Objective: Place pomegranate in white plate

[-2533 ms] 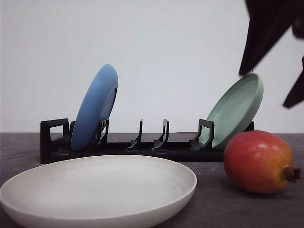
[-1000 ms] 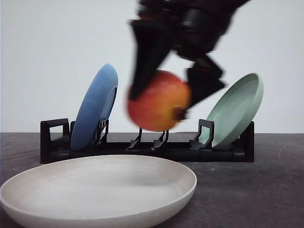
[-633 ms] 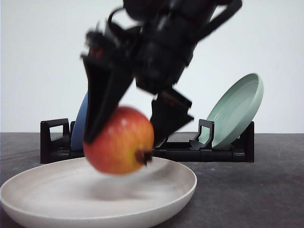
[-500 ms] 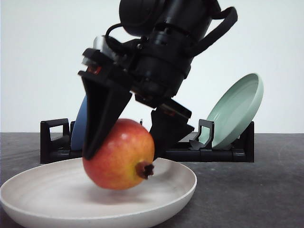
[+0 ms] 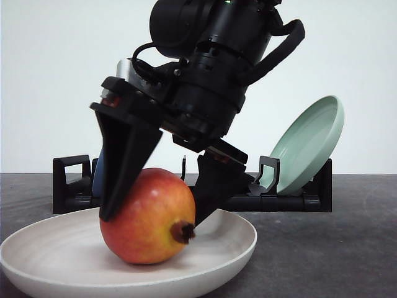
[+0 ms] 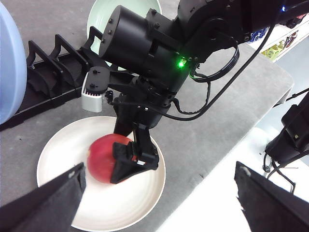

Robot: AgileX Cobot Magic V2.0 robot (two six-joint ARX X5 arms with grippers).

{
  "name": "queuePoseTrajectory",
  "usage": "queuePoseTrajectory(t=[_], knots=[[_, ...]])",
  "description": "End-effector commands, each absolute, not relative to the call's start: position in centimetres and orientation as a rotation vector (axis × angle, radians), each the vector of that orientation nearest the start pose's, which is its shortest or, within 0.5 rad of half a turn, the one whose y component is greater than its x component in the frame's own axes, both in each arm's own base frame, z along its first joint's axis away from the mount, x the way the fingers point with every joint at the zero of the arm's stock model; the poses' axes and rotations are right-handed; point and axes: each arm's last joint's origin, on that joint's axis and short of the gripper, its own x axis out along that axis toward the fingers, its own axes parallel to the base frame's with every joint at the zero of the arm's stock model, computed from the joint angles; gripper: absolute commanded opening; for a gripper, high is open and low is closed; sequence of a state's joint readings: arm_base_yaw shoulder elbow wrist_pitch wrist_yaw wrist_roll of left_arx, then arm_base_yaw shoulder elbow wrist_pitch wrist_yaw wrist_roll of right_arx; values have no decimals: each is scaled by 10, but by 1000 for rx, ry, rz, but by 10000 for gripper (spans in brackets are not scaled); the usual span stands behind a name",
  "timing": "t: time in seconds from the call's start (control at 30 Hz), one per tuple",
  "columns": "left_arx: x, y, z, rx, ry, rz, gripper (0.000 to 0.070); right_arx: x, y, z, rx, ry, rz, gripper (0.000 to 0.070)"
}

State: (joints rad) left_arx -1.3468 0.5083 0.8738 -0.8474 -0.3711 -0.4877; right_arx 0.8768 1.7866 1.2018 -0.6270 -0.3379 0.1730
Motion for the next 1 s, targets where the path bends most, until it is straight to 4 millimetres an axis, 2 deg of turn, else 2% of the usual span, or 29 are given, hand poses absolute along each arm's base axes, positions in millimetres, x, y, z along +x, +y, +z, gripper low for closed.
queuePoseTrajectory(t=[0.0, 0.07, 0.17, 0.3, 0.43, 0.6, 0.73, 0.87, 0.97], knots=[[27, -78, 334, -73, 541, -859, 593, 215, 280, 187, -207, 1312, 950, 700], [27, -78, 334, -74, 541, -860, 593, 215, 279, 190, -206, 1303, 954, 700], [27, -78, 334, -73, 541, -860, 593, 215, 274, 205, -193, 1267, 962, 700], [27, -78, 334, -73, 541, -859, 593, 213, 255, 244, -149, 1179, 959, 700], [27, -78, 334, -74, 540, -859, 593, 201, 218, 290, -137, 1075, 931, 700], [27, -78, 334, -65, 537, -859, 593, 171, 162, 336, -172, 974, 824, 700], [28, -78, 334, -45, 519, -845, 593, 141, 124, 360, -132, 880, 765, 700], [29, -78, 335, -19, 481, -839, 593, 108, 93, 372, -93, 760, 727, 700], [30, -79, 338, -8, 437, -822, 593, 86, 73, 372, -46, 657, 697, 700]])
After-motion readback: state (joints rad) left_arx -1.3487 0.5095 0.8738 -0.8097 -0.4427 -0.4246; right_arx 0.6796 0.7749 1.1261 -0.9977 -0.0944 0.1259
